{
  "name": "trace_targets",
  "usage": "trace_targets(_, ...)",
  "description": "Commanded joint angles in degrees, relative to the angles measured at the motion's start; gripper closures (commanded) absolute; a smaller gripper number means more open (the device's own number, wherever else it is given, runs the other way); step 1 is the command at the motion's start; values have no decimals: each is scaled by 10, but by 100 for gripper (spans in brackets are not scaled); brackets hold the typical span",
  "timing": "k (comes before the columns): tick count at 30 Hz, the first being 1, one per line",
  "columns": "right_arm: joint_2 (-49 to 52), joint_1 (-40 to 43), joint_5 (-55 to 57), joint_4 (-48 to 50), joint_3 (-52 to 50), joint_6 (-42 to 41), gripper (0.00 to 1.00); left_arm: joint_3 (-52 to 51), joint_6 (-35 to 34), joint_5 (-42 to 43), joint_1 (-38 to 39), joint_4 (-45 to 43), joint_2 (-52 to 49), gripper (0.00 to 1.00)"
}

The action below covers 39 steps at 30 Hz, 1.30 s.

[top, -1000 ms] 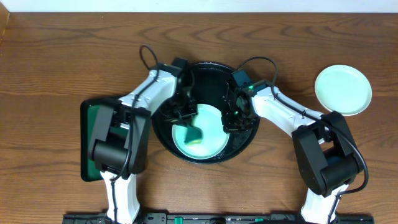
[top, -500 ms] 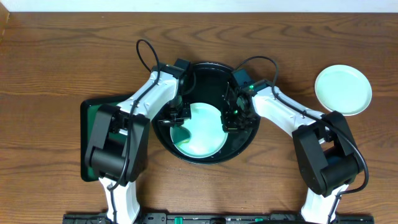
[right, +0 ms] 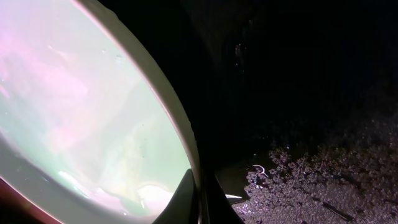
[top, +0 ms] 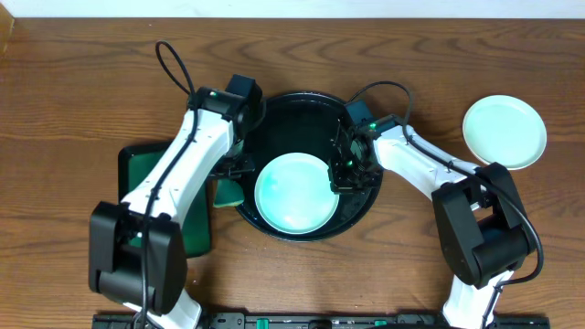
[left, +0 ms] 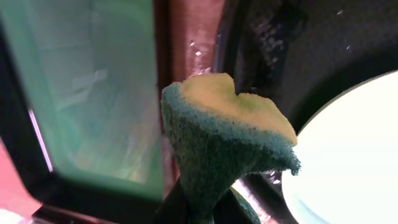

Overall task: Clean dirty plates on tray and stack at the side
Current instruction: 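Return the sponge to the green tray with the left gripper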

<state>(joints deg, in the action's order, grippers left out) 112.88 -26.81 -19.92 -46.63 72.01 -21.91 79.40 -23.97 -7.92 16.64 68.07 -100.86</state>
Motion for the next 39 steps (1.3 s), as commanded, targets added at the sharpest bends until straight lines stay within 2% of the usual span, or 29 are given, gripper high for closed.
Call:
trace_targets(1, 7, 8, 30, -3, -3, 8, 99, -2, 3, -22, -42, 14, 8, 93)
trace_targets(7, 7, 15, 30, -3, -3, 12, 99, -4, 3, -19, -162, 22, 8, 93)
trace_targets(11, 7, 23, 30, -3, -3, 23, 99, -4, 40, 47, -238, 12, 3, 93)
trace_targets(14, 7, 30, 30, -2, -3, 25, 99, -12, 49, 60, -271, -6, -11, 93)
trace_targets(21, 7, 40, 30, 28, -3, 24, 99, -26, 49, 63, -280, -24, -41, 92)
trace_targets(31, 7, 63, 34, 128, -2, 61, 99, -26, 49, 63, -280, -14, -46, 90)
trace_targets(39, -4, 60, 34, 121, 6, 80, 99, -26, 49, 63, -280, -11, -46, 89)
